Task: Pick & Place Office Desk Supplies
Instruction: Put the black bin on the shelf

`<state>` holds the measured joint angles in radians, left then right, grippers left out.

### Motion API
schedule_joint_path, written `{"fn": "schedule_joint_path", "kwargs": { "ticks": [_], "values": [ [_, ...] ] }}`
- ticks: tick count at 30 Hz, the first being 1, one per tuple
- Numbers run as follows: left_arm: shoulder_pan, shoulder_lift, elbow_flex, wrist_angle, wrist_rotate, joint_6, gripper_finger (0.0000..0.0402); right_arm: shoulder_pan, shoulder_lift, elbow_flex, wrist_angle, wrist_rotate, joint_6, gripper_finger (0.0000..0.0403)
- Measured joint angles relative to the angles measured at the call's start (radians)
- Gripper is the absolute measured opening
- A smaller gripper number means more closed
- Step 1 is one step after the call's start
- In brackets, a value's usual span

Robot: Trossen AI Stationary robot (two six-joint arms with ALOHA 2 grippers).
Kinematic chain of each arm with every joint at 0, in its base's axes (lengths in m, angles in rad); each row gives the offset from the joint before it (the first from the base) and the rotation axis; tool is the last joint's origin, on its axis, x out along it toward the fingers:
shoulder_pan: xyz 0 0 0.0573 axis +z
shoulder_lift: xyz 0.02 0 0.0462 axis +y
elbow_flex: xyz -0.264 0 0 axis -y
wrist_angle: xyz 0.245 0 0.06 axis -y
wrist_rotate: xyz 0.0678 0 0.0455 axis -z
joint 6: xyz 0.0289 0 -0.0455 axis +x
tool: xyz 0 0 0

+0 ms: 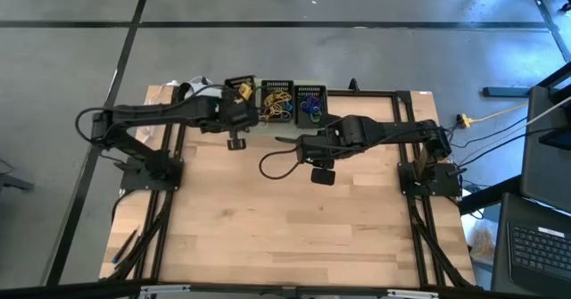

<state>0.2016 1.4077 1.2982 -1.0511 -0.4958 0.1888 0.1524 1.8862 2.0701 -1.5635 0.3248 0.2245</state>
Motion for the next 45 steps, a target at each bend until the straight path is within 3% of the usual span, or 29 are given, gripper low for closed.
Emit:
{"fn": "schedule_joint_path", "kwargs": {
  "ticks": [12,25,35,45],
  "values": [
    [0.004,0.082,0.067,-0.047,0.034,0.017,0.0005,0.0,0.0,0.0,0.0,0.0,0.015,0.0152],
    [0.002,0.083,0.065,-0.037,-0.007,0.019,0.0051,0.0,0.0,0.0,0.0,0.0,0.011,0.0153],
    [-0.035,0.083,0.065,0.043,-0.006,0.148,0.0039,0.0,0.0,0.0,0.0,0.0,0.011,0.0153],
    [-0.085,0.075,0.084,0.045,-0.14,0.144,0.0042,0.0,0.0,0.0,0.0,0.0,0.002,0.0153]
  ]
}}
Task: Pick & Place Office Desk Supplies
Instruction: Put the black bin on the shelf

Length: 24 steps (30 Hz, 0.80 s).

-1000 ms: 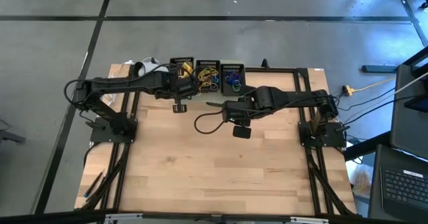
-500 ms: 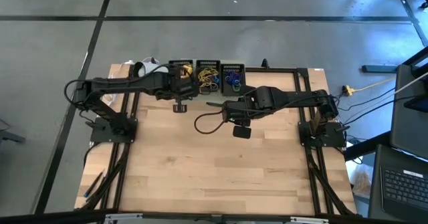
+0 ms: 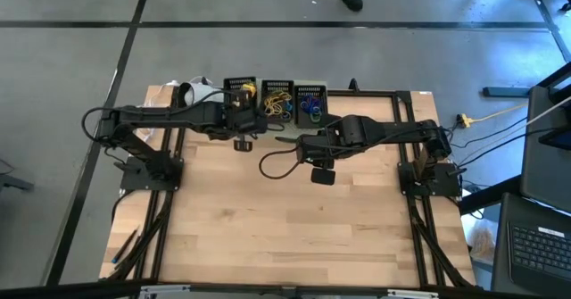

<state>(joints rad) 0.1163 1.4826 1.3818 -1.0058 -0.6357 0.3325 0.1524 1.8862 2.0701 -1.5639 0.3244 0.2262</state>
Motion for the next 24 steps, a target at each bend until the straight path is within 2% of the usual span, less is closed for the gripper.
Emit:
{"fn": "schedule_joint_path", "kwargs": {
  "ticks": [8,13,19,24],
  "values": [
    [-0.067,0.0,0.104,-0.015,-0.017,-0.042,0.0056,0.0,0.0,0.0,0.0,0.0,-0.002,0.0153],
    [-0.081,-0.024,0.163,-0.212,-0.12,-0.163,0.006,0.0,0.0,0.0,0.0,-0.001,0.009,0.0153],
    [-0.003,-0.077,0.166,-0.486,-0.124,-0.385,0.0044,0.0,0.0,0.0,0.0,-0.001,0.01,0.0152],
    [0.106,-0.096,0.137,-0.5,-0.09,-0.443,0.0011,0.0,0.0,0.0,0.0,0.0,0.014,0.0152]
  ]
}}
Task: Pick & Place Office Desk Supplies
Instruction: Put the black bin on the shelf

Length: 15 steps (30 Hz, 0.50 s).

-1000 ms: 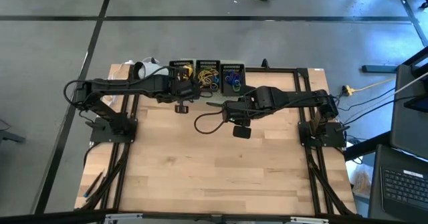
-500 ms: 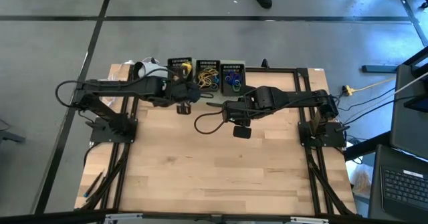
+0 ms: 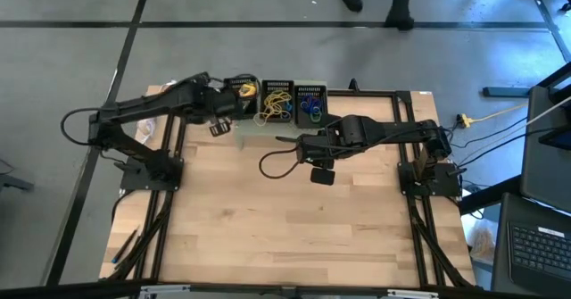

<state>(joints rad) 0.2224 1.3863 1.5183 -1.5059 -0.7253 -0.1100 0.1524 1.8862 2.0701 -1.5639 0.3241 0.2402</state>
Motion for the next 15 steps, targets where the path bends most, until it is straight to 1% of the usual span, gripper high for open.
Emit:
{"fn": "schedule_joint_path", "kwargs": {
  "ticks": [3,9,15],
  "values": [
    [0.072,0.001,-0.043,0.047,0.055,0.039,0.0003,0.0,0.0,0.0,0.0,0.0,0.018,0.0152],
    [0.214,0.002,-0.114,0.081,0.102,0.071,0.0001,0.003,0.0,0.0,0.0,-0.001,0.013,0.0152],
    [0.321,0.002,-0.121,0.218,0.247,0.162,0.0001,0.003,0.0,0.0,0.0,0.0,-0.004,0.0152]
  ]
}}
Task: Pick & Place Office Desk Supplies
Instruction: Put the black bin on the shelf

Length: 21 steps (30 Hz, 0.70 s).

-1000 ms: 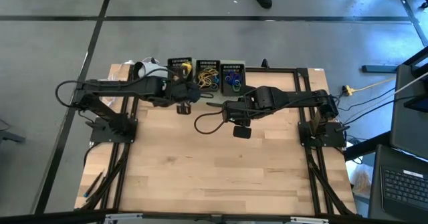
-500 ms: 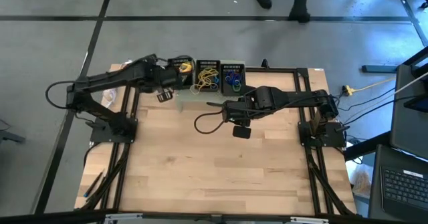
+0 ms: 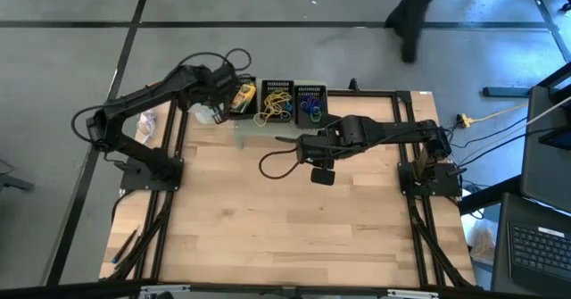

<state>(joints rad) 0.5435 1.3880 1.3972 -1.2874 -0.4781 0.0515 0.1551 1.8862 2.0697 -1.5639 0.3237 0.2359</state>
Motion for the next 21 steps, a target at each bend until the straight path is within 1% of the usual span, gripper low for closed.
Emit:
{"fn": "schedule_joint_path", "kwargs": {
  "ticks": [4,8,16,18,21],
  "values": [
    [0.045,0.002,0.0,0.029,0.012,0.014,0.0001,0.004,0.0,0.0,0.0,0.0,0.015,0.0152],
    [0.076,0.002,0.0,0.029,0.048,0.014,0.0001,0.006,0.0,0.0,0.0,-0.003,0.013,0.0152],
    [0.114,0.017,0.0,0.098,0.148,0.011,0.0001,0.006,0.0,0.0,-0.001,-0.003,0.019,0.0152],
    [0.114,0.029,0.0,0.097,0.15,0.006,0.0001,0.011,0.0,0.0,-0.003,-0.002,0.019,0.0152],
    [0.114,0.041,0.0,0.097,0.126,-0.001,0.0001,0.019,0.0,0.0,-0.004,-0.002,0.018,0.0152]
  ]
}}
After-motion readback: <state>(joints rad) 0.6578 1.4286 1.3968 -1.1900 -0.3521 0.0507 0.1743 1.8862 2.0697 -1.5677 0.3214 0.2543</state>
